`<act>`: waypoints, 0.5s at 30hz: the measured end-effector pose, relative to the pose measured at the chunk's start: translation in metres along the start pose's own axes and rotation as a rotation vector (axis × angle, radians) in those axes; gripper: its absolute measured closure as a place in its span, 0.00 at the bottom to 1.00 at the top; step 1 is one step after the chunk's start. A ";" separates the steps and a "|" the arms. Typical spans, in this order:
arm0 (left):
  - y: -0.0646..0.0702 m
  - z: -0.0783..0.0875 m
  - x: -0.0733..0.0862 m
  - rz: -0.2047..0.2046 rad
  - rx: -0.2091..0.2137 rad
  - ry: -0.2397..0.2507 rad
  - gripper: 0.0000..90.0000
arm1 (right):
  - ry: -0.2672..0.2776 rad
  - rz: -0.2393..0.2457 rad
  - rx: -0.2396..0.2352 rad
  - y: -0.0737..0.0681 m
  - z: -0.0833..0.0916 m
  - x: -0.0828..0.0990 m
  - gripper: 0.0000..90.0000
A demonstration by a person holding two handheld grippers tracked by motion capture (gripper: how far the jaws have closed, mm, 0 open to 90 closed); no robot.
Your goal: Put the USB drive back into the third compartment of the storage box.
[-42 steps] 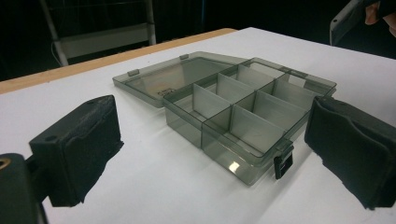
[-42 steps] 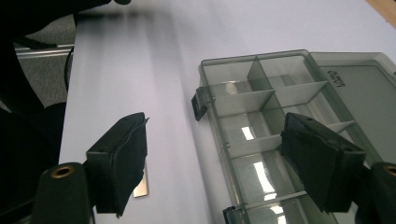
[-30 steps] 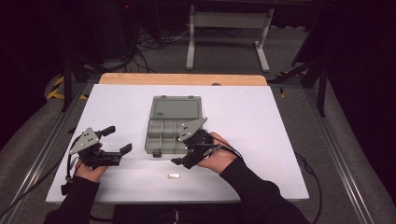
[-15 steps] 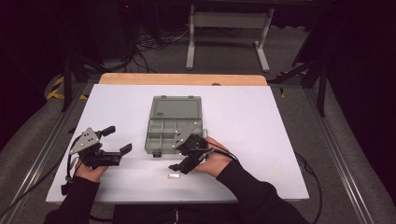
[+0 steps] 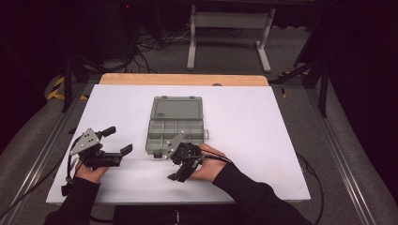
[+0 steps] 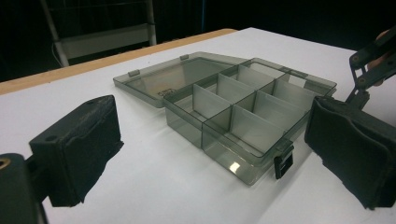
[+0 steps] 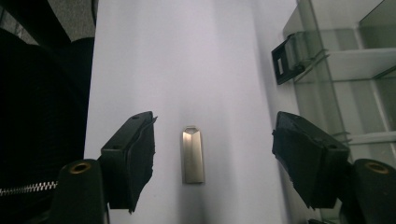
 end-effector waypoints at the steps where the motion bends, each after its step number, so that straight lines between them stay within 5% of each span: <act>1: 0.000 0.000 0.000 0.000 -0.001 0.000 0.05 | -0.008 0.000 0.000 -0.001 -0.001 0.000 0.35; 15: 0.000 0.000 0.000 -0.004 0.000 -0.002 0.05 | -0.110 0.005 -0.023 -0.008 -0.014 0.005 0.46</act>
Point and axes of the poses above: each handheld gripper's, and its own axes: z roughly backward along the jaws, x roughly out of its underside, y roughly to its right, the point moved 8 cm from there along -z, roughly forward along the jaws, and after that the axes turned 12 degrees about -y, right-handed, at the moved point
